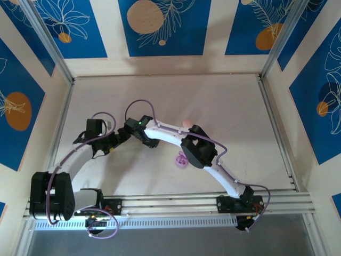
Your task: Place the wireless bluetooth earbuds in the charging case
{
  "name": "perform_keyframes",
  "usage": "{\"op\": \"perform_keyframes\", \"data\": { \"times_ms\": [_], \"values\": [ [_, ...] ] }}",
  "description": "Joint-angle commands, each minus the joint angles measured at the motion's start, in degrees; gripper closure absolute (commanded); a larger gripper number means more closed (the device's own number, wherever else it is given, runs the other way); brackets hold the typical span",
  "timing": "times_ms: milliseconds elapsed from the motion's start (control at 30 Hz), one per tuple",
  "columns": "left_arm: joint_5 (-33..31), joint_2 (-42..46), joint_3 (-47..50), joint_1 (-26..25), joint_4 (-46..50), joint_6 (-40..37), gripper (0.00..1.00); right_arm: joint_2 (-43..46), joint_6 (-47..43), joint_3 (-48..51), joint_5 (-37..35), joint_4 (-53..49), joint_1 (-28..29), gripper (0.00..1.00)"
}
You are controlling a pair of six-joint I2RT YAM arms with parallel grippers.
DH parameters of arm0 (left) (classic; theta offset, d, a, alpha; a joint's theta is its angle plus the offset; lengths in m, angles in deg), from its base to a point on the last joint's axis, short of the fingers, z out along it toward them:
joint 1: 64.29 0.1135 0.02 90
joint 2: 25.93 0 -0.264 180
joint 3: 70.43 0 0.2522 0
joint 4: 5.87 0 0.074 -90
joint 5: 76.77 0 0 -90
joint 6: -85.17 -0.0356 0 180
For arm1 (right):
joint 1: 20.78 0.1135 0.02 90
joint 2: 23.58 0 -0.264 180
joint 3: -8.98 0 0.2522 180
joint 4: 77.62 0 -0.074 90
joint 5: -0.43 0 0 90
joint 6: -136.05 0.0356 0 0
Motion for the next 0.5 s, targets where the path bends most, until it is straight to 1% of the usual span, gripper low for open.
{"op": "perform_keyframes", "data": {
  "times_ms": [0,167,333,400,467],
  "values": [
    [1.61,1.40,-0.93,0.34,0.45,-1.46,0.00,1.45,3.31,-1.60,2.21,-2.60,-0.82,0.78],
    [2.26,1.69,-1.24,0.02,2.35,-2.60,0.00,8.31,8.04,1.61,6.51,-3.24,-2.82,0.78],
    [2.78,1.54,-0.06,-2.15,1.97,-2.33,0.00,18.51,13.39,10.35,12.28,-1.90,-5.65,0.78],
    [2.74,1.25,0.00,-3.95,2.00,-2.09,0.05,22.61,15.10,14.40,14.46,-1.10,-6.86,0.78],
    [2.90,0.81,0.04,-6.26,1.67,-1.39,0.13,26.76,16.74,18.44,16.66,-0.25,-8.08,0.78]
  ]
}}
